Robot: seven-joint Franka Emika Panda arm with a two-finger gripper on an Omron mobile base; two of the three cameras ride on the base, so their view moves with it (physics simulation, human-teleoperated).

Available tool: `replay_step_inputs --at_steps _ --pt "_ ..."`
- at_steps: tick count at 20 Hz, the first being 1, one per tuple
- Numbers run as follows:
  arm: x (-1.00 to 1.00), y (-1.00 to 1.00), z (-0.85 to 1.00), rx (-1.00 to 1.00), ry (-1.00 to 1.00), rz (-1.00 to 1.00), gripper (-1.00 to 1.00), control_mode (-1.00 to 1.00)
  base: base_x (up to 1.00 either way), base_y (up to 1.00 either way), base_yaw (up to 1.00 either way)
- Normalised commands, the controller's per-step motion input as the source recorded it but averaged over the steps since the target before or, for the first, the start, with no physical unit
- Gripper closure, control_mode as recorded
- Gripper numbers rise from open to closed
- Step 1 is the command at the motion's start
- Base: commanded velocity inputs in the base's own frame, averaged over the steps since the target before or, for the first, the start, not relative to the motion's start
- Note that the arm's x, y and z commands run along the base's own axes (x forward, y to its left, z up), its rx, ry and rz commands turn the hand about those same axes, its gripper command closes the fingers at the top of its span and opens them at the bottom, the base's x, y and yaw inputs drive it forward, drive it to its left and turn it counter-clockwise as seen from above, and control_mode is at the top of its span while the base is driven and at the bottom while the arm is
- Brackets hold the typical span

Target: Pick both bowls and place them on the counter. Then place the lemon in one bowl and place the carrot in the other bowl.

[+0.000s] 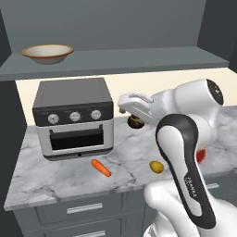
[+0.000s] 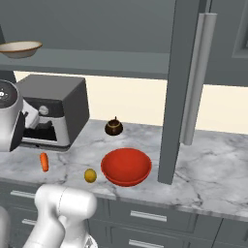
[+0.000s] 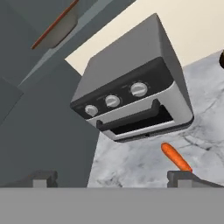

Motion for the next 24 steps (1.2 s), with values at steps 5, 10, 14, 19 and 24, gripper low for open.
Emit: replay_step_inputs --at_steps 5,10,14,19,24 --pt "0.33 0.17 0.36 0.01 0.12 -0.01 -1.00 -1.00 0.00 0.00 0.00" --pt "0.22 0.04 0.14 0.02 0.11 0.00 -1.00 -1.00 0.00 0.00 0.00" --pt "0.30 0.11 0.52 0.02 0.05 -0.10 -1.00 -1.00 0.00 0.00 0.00" --pt "0.24 0.14 0.14 0.02 0.01 -0.11 -1.00 -1.00 0.00 0.00 0.00" --pt "0.17 0.22 0.23 0.04 0.00 -0.05 -1.00 -1.00 0.00 0.00 0.00"
